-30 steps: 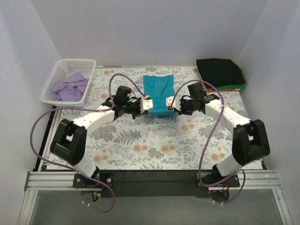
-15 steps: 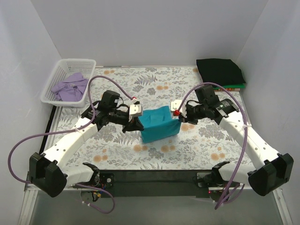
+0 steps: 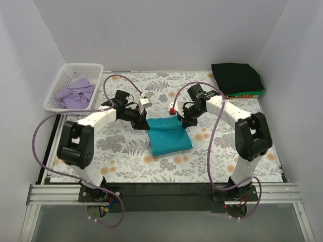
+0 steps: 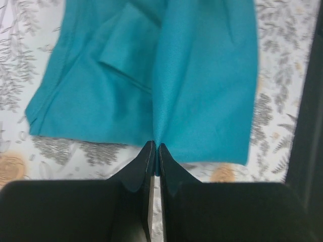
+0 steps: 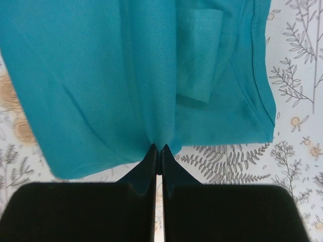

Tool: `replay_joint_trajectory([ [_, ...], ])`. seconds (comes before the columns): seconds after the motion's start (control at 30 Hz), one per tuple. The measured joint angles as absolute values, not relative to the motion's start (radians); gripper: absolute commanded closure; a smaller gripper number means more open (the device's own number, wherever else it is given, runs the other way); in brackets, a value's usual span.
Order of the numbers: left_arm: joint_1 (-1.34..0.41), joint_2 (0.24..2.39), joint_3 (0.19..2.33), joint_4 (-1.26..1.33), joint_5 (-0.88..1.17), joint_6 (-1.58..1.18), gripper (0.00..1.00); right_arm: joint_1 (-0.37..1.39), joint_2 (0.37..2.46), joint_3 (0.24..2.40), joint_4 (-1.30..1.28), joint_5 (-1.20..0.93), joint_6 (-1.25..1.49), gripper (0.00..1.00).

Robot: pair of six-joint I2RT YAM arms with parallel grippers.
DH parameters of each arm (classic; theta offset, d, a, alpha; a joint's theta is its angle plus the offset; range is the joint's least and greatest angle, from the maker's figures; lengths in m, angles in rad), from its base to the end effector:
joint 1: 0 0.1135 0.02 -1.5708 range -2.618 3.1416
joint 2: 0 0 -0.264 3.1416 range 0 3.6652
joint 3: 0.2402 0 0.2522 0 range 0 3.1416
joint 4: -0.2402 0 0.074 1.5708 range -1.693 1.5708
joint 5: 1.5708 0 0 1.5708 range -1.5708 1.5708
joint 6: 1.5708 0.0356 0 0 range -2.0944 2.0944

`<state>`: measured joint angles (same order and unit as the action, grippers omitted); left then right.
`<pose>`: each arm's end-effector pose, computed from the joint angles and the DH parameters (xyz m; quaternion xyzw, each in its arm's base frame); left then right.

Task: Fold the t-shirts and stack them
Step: Fold the tshirt

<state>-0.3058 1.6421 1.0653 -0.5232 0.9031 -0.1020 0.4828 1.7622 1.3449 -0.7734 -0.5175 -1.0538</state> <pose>0.2971 -0.1231 0.2079 0.1903 0.8601 -0.4580 0.1196 0.3084 0.1815 0.2308 -0.6944 0.6491 0.1897 0.2460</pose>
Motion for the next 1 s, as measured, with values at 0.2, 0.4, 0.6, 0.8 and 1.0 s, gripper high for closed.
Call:
replay_joint_trajectory([
  [0.2, -0.285, 1.874, 1.196, -0.475, 0.859, -0.121, 1.0, 0.466, 1.931, 1.386, -0.714, -0.506, -1.051, 0.99],
  [0.4, -0.286, 1.914, 1.21, -0.469, 0.844, -0.129, 1.0, 0.464, 1.953, 1.38, -0.693, -0.513, -1.021, 0.99],
  [0.6, -0.307, 1.88, 1.112, -0.513, 0.838, -0.115, 1.0, 0.497, 1.877, 1.23, -0.631, -0.561, -0.956, 0.99],
  [0.8, -0.364, 1.717, 0.978, -0.639, 0.843, -0.067, 0.93, 0.59, 1.745, 1.055, -0.638, -0.611, -0.85, 0.94],
  [1.0, -0.363, 1.536, 0.937, -0.675, 0.872, -0.039, 0.59, 0.552, 1.695, 1.092, -0.686, -0.682, -0.723, 0.49],
])
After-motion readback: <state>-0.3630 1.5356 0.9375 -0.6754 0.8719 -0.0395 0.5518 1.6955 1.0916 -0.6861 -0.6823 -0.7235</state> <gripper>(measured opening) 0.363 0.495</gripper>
